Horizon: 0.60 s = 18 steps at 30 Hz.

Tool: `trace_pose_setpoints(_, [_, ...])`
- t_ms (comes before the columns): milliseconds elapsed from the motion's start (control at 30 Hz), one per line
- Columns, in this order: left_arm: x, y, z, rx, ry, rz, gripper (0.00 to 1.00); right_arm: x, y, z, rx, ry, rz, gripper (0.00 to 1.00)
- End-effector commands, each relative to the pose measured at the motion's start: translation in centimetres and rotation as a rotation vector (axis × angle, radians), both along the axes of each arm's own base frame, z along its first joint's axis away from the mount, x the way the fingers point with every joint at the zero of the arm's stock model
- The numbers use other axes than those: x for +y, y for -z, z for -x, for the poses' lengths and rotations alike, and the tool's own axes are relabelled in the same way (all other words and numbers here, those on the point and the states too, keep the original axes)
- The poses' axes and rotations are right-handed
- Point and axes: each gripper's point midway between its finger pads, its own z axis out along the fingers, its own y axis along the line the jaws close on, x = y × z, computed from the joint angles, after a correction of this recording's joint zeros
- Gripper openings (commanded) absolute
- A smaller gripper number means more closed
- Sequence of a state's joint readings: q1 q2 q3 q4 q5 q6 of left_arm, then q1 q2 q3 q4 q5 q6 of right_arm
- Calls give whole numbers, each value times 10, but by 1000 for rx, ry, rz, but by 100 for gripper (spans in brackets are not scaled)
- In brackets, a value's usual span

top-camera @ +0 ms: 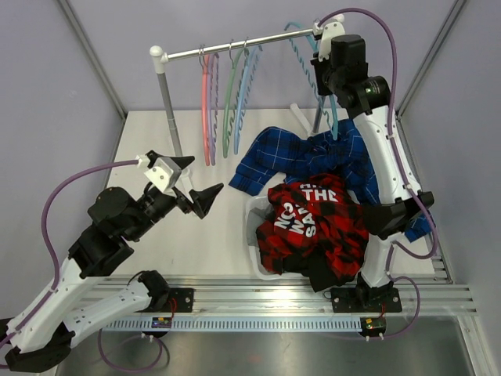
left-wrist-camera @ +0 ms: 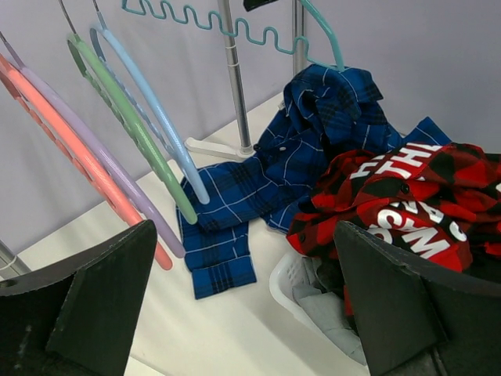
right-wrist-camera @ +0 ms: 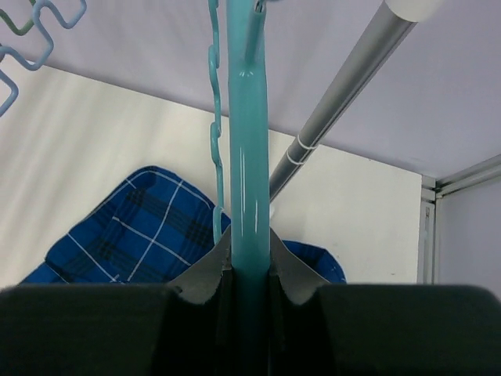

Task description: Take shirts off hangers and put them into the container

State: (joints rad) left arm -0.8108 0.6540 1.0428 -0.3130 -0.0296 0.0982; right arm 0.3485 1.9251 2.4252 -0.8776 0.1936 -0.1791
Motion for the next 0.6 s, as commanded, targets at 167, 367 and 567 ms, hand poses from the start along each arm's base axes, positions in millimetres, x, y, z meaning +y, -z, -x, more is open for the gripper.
trace_pose_setpoints(167, [-2, -12, 4, -12, 19, 63, 99, 27, -17, -32, -98, -36, -85, 0])
trace_pose_setpoints(367, [-2, -11, 3, -6, 18, 66, 99, 42, 0, -40, -59, -87, -105, 0])
trace_pose_setpoints(567, [-7, -7, 1, 8, 25, 66, 99, 52, 18, -39, -7, -139, -98, 17])
